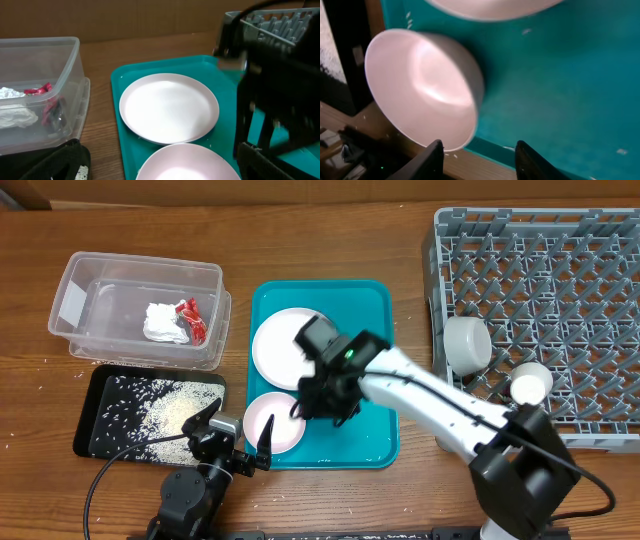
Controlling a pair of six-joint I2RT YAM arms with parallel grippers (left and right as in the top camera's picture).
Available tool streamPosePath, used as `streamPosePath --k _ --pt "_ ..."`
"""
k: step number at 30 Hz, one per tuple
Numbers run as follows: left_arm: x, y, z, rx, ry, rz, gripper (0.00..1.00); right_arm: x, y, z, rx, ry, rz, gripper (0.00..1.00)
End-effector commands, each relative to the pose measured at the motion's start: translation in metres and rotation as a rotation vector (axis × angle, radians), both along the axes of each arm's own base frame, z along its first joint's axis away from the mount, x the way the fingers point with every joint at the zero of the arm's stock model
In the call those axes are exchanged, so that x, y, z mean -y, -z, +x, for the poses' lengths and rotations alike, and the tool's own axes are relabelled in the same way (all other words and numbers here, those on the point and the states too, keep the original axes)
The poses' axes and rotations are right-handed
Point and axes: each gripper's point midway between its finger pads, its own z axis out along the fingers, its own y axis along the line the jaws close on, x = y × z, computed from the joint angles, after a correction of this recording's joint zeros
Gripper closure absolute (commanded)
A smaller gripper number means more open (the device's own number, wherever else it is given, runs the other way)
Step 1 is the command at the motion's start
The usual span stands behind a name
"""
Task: Sort waste into correct bins and load items into the dishwasher
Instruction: 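Reach the right gripper to the pink bowl and grip its rim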
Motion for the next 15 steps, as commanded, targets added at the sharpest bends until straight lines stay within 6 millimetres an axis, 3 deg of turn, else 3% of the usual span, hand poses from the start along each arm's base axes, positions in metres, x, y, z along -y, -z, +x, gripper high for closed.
streamPosePath --k 1,6,9,15 --pt "-0.001 -0.001 0.000 0.014 0.000 0.007 0.00 -0.015 0.013 -0.023 -0.041 0.002 0.008 0.52" --pt "-0.001 -0.001 0.000 0.014 0.000 0.007 0.00 -0.006 0.026 -0.012 0.019 0.124 -0.081 0.59" --pt "-0.001 -0.001 0.000 0.014 0.000 0.007 0.00 0.001 0.038 -0.013 0.016 0.163 -0.106 0.69" --pt "-0.001 -0.001 0.000 0.014 0.000 0.007 0.00 0.001 0.044 -0.015 -0.006 0.183 -0.108 0.71"
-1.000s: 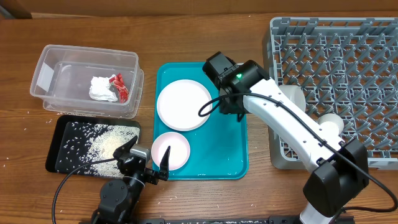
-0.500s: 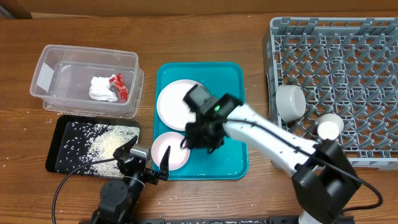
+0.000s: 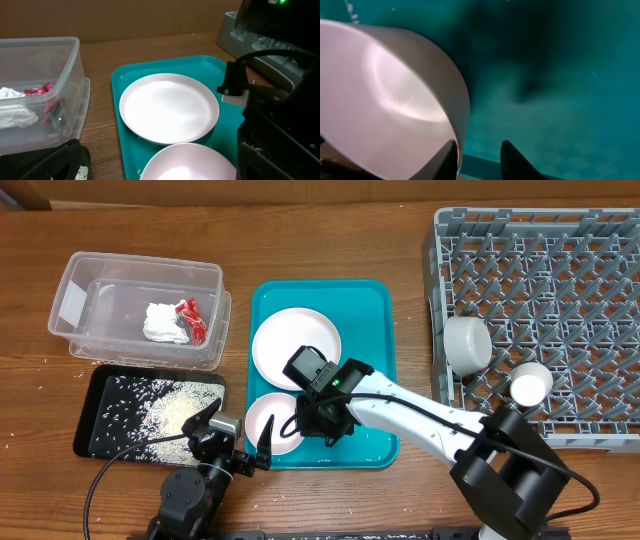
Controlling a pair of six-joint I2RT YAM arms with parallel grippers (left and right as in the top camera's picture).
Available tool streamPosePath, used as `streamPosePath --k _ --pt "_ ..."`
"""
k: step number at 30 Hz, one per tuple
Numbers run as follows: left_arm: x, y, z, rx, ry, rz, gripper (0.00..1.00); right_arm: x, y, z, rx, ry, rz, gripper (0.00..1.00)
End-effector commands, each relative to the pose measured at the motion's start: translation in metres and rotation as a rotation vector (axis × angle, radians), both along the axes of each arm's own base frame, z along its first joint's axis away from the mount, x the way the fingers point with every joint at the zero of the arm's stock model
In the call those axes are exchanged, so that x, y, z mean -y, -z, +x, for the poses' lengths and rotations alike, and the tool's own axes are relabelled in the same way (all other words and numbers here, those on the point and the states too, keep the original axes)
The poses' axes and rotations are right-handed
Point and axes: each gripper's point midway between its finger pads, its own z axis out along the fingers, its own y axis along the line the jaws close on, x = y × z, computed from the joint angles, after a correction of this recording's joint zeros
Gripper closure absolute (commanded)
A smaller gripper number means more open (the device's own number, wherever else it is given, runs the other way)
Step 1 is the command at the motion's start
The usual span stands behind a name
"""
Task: Sort waste into correct bins and load items into the dishwasher
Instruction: 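Reach the right gripper to the pink bowl and grip its rim, then carry the pink bowl to the rack and stand it on edge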
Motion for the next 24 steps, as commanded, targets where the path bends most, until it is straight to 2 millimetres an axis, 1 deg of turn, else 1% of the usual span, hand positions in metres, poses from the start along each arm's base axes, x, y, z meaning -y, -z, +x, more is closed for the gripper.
streamPosePath --k 1,2,4,5,6,7,8,10,13,15,17,18,19,20,22,23,24 --pt "-0.001 -0.001 0.000 0.014 0.000 0.007 0.00 0.002 0.004 0.003 -0.002 0.044 -0.015 0.75" --pt "-0.001 -0.001 0.000 0.014 0.000 0.007 0.00 0.002 0.005 0.003 -0.005 0.064 -0.019 0.78" --pt "-0.001 -0.001 0.000 0.014 0.000 0.007 0.00 0.002 0.005 0.004 -0.009 0.090 -0.021 0.79" --pt "-0.001 -0.001 0.000 0.014 0.000 0.007 0.00 0.003 0.006 0.004 -0.013 0.110 -0.026 0.82" --pt "-0.001 -0.001 0.000 0.014 0.000 0.007 0.00 0.003 0.006 0.004 -0.014 0.114 -0.025 0.89" --pt "-0.001 -0.001 0.000 0.014 0.000 0.007 0.00 0.002 0.005 0.004 -0.012 0.114 -0.023 0.93" --pt "-0.001 -0.001 0.000 0.014 0.000 0.007 0.00 0.003 0.005 0.004 -0.012 0.113 -0.024 0.96" --pt "-0.001 -0.001 0.000 0.014 0.000 0.007 0.00 0.009 0.004 0.006 -0.025 0.126 -0.043 0.96" --pt "-0.001 -0.001 0.000 0.014 0.000 0.007 0.00 0.028 -0.004 0.018 0.009 0.145 -0.112 0.96" --pt "-0.001 -0.001 0.000 0.014 0.000 0.007 0.00 0.048 -0.018 0.032 0.073 0.151 -0.190 0.96" --pt "-0.001 -0.001 0.000 0.014 0.000 0.007 0.00 0.074 -0.042 0.051 0.177 0.170 -0.296 0.96" --pt "-0.001 -0.001 0.000 0.014 0.000 0.007 0.00 0.088 -0.057 0.062 0.242 0.180 -0.355 0.96" --pt "-0.001 -0.001 0.000 0.014 0.000 0.007 0.00 0.104 -0.076 0.075 0.327 0.191 -0.425 0.96" --pt "-0.001 -0.001 0.000 0.014 0.000 0.007 0.00 0.120 -0.098 0.089 0.421 0.207 -0.498 0.96" --pt "-0.001 -0.001 0.000 0.014 0.000 0.007 0.00 0.154 -0.148 0.114 0.630 0.242 -0.660 0.96" --pt "-0.001 -0.001 0.000 0.014 0.000 0.007 0.00 0.166 -0.169 0.123 0.715 0.264 -0.724 0.96" --pt "-0.001 -0.001 0.000 0.014 0.000 0.007 0.00 0.179 -0.195 0.132 0.822 0.294 -0.804 0.96"
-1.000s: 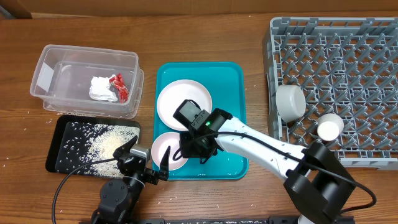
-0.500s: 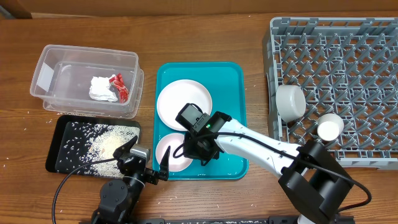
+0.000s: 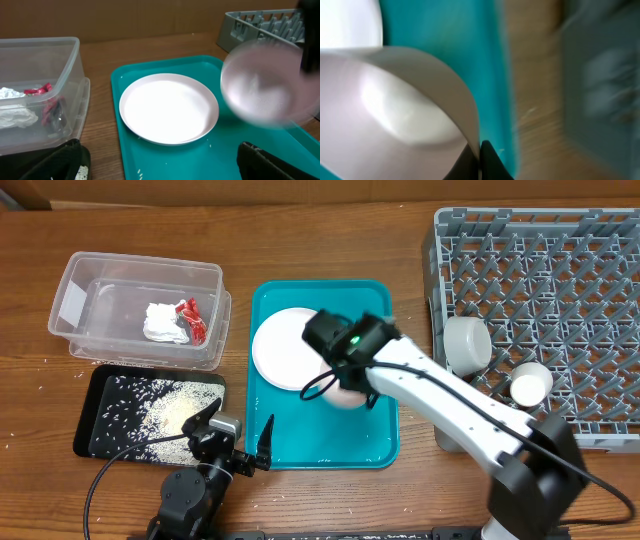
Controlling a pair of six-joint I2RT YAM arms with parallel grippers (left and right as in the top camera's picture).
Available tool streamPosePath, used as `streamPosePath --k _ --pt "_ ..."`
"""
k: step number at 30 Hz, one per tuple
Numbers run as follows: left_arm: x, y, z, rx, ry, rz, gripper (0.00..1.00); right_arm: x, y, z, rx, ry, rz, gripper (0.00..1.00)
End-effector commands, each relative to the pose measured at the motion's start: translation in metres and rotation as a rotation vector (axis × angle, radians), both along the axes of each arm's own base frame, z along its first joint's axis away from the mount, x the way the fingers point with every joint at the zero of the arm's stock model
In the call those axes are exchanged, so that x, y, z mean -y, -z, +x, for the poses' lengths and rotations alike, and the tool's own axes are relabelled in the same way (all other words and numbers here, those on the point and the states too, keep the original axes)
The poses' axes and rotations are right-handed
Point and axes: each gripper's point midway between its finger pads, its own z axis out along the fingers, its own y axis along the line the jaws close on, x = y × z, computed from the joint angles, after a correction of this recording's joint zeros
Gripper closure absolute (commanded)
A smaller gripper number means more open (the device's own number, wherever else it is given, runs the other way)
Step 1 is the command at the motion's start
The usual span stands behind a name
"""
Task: Sort waste into correct bins and load items into the dishwasher
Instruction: 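Carry the pink bowl to the rack and stand it on edge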
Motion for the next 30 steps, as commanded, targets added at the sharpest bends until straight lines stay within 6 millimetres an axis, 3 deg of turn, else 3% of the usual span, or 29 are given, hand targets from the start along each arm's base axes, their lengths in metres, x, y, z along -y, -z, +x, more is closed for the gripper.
streamPosePath --k 1,4,8,14,19,24,30 --pt "-0.001 -0.001 0.000 0.014 0.000 0.007 0.00 0.060 -0.124 0.059 0.537 0.041 -0.357 0.96" --pt "-0.001 -0.001 0.000 0.014 0.000 0.007 0.00 0.084 -0.164 0.071 0.701 0.068 -0.566 0.96" --pt "-0.001 -0.001 0.000 0.014 0.000 0.007 0.00 0.113 -0.184 0.091 0.773 0.144 -0.738 0.96" --pt "-0.001 -0.001 0.000 0.014 0.000 0.007 0.00 0.162 -0.151 0.135 0.637 0.226 -0.694 0.96" --pt "-0.001 -0.001 0.000 0.014 0.000 0.007 0.00 0.210 -0.148 0.162 0.625 0.316 -0.720 0.96" --pt "-0.001 -0.001 0.000 0.014 0.000 0.007 0.00 0.241 -0.133 0.178 0.546 0.315 -0.792 0.96" --pt "-0.001 -0.001 0.000 0.014 0.000 0.007 0.00 0.240 -0.097 0.190 0.456 0.260 -0.834 0.96"
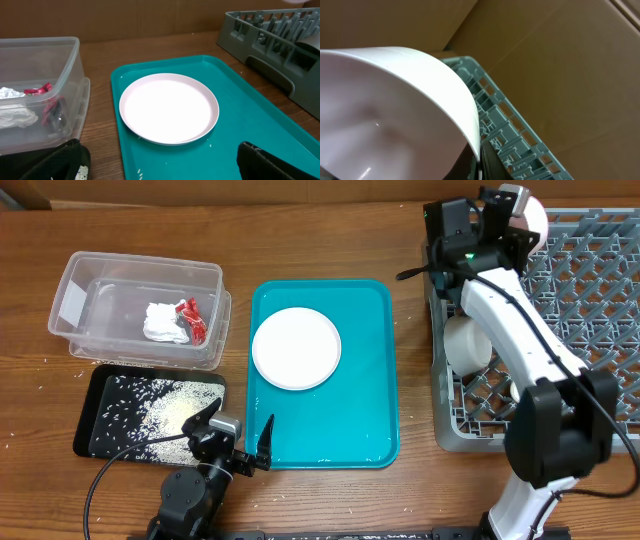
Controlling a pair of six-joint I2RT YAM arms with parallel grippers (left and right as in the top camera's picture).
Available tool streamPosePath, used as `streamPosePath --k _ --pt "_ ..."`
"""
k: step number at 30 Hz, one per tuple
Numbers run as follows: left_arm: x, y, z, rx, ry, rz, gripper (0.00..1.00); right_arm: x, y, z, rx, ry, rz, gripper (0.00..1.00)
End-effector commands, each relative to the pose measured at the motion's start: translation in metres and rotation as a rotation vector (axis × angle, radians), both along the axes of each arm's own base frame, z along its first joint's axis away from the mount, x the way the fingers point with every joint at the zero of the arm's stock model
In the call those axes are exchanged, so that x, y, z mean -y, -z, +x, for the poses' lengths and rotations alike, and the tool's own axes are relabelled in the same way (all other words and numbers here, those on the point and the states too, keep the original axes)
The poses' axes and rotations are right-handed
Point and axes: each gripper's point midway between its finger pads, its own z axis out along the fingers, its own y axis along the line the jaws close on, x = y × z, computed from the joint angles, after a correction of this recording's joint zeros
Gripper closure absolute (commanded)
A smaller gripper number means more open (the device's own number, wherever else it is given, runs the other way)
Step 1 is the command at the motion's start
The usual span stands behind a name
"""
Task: Sort waste into correct bins and load items into the dishwasher
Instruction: 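Carry the pink bowl to the rack and stand it on edge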
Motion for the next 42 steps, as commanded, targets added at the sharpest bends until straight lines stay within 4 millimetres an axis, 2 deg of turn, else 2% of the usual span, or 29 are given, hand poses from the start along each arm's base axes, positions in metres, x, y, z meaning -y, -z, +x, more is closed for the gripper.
streamPosePath --k 1,6,11,22,23,25,30,36,38,39,42 --pt "-0.001 -0.001 0.000 0.014 0.000 0.007 0.00 -0.005 0.023 0.008 -0.097 -0.016 -0.039 0.96" --pt "-0.001 -0.001 0.000 0.014 0.000 0.007 0.00 -0.008 0.045 0.009 -0.180 -0.024 -0.061 0.96" --pt "-0.001 -0.001 0.000 0.014 0.000 0.007 0.00 -0.016 0.057 0.003 -0.263 -0.044 -0.083 0.96" --pt "-0.001 -0.001 0.000 0.014 0.000 0.007 0.00 -0.075 0.070 -0.006 -0.359 -0.191 -0.080 0.94" --pt "-0.001 -0.001 0.000 0.014 0.000 0.007 0.00 -0.079 0.071 -0.007 -0.355 -0.198 -0.073 0.91" --pt "-0.001 -0.001 0.000 0.014 0.000 0.007 0.00 -0.085 0.072 -0.008 -0.356 -0.210 -0.069 0.73" --pt "-0.001 -0.001 0.000 0.014 0.000 0.007 0.00 -0.095 0.074 -0.015 -0.373 -0.226 -0.070 0.73" --pt "-0.001 -0.001 0.000 0.014 0.000 0.007 0.00 -0.099 0.095 -0.033 -0.444 -0.232 0.031 0.79" --pt "-0.001 -0.001 0.000 0.014 0.000 0.007 0.00 -0.101 0.094 -0.037 -0.454 -0.232 0.027 0.69" --pt "-0.001 -0.001 0.000 0.014 0.000 0.007 0.00 -0.104 0.093 -0.038 -0.459 -0.239 0.024 0.58" --pt "-0.001 -0.001 0.000 0.014 0.000 0.007 0.00 -0.117 0.081 -0.040 -0.444 -0.265 0.025 0.55"
